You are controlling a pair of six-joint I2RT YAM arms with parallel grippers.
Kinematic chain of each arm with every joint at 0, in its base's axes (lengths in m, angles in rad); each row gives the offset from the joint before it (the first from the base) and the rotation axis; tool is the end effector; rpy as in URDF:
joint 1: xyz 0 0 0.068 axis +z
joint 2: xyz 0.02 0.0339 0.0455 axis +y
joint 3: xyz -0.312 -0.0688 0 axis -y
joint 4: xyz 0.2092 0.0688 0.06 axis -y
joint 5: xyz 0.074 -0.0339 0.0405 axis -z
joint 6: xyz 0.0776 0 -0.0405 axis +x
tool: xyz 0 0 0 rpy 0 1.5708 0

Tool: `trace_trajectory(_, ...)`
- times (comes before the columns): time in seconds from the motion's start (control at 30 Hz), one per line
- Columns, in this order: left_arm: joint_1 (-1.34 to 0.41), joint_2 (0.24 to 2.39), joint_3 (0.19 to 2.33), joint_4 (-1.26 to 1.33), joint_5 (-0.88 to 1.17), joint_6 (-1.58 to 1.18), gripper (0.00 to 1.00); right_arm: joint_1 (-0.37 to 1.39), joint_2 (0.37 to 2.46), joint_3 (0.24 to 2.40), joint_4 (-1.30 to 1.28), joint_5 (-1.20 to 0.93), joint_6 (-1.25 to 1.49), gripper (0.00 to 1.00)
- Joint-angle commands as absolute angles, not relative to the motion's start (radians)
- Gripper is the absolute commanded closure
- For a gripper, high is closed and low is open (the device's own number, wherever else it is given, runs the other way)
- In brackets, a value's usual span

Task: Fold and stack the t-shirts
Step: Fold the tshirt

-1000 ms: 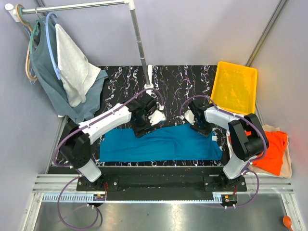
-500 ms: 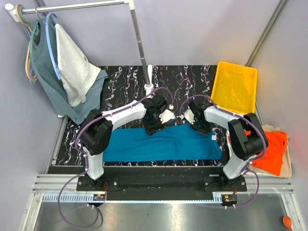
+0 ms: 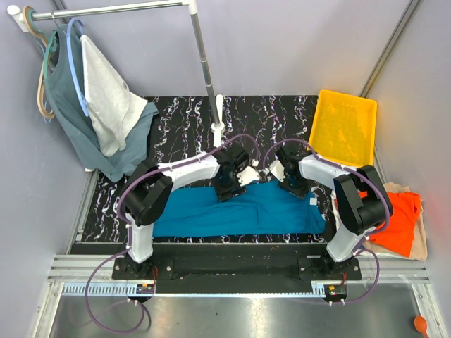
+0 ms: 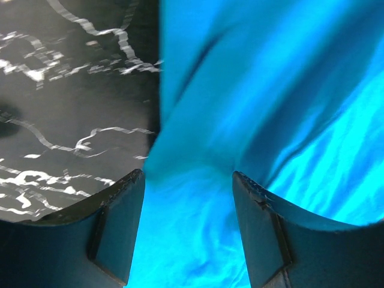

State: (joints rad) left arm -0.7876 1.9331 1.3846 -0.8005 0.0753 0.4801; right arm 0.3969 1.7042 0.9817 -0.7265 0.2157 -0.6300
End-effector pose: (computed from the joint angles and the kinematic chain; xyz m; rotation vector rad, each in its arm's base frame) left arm 0.2595 -0.2689 0.1997 1.7451 2.3534 -0.1590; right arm 0.2612 0.0915 0.1807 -1.4692 2.6460 -0.3469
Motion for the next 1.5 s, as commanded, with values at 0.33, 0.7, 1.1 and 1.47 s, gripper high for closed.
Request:
trace_trajectory(0.33,-0.919,1.873,1.275,-0.775,0.051,0.468,0.37,0.391,1.721,0.968,-0.701,0.178,-0.617,0.59)
trace_trajectory(0.7,-0.919,1.905,1.241,-0.690,-0.127,0.460,0.38,0.391,1.747,0.968,-0.690,0.176,-0.612,0.59)
trace_trajectory(1.1,-0.839,1.937,1.262,-0.634,-0.227,0.446,0.37,0.393,1.735,1.003,-0.667,0.235,-0.614,0.59)
trace_trajectory(1.47,-0.838,1.862,1.295,-0.721,-0.138,0.436,0.36,0.391,1.747,1.042,-0.664,0.259,-0.612,0.58)
